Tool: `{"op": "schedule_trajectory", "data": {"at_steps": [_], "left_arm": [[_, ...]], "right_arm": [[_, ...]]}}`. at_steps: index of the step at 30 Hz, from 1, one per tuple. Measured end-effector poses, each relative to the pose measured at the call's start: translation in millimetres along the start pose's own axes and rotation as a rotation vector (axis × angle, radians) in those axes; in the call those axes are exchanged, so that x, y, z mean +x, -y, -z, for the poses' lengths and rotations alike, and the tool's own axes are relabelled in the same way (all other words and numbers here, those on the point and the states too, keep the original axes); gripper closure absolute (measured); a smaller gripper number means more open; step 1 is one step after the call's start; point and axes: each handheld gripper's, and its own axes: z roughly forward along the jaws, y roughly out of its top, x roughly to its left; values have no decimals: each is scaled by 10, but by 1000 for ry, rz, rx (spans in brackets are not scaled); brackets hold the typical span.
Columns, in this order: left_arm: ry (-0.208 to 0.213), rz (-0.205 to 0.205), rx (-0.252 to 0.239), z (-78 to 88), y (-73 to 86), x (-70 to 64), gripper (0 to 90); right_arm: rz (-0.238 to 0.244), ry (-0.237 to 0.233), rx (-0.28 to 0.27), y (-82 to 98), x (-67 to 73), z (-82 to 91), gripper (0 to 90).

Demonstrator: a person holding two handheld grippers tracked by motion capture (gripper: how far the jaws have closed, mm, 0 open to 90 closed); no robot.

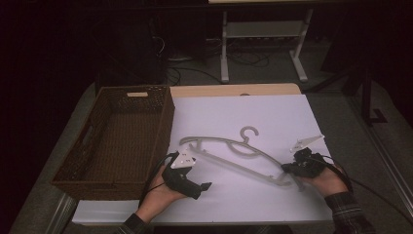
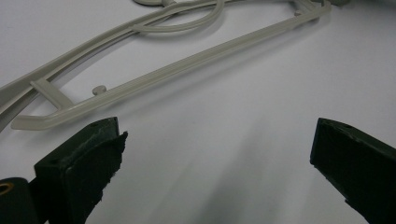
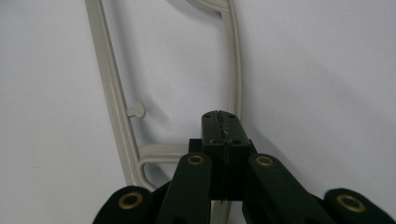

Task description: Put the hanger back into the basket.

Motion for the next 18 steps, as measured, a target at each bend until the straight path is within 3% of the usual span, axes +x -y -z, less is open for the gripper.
{"op": "schedule_trajectory", "data": {"at_steps": [3,8,11,18], "left_arm": [[-1,0,1,-2,0,-1,19],[2,0,2,-12,-1,-4,19],[3,0,3,-15,0,-3,19],[5,1,5,-26,4,-6,19]], "right_arm": [[3,15,2,-21,-21,-16,898],[16,86,43,-85,-145,-125,898],[0,107,45,-109,-219,-146,899],[-64,163,-3,-186,-544,-215,898]]}}
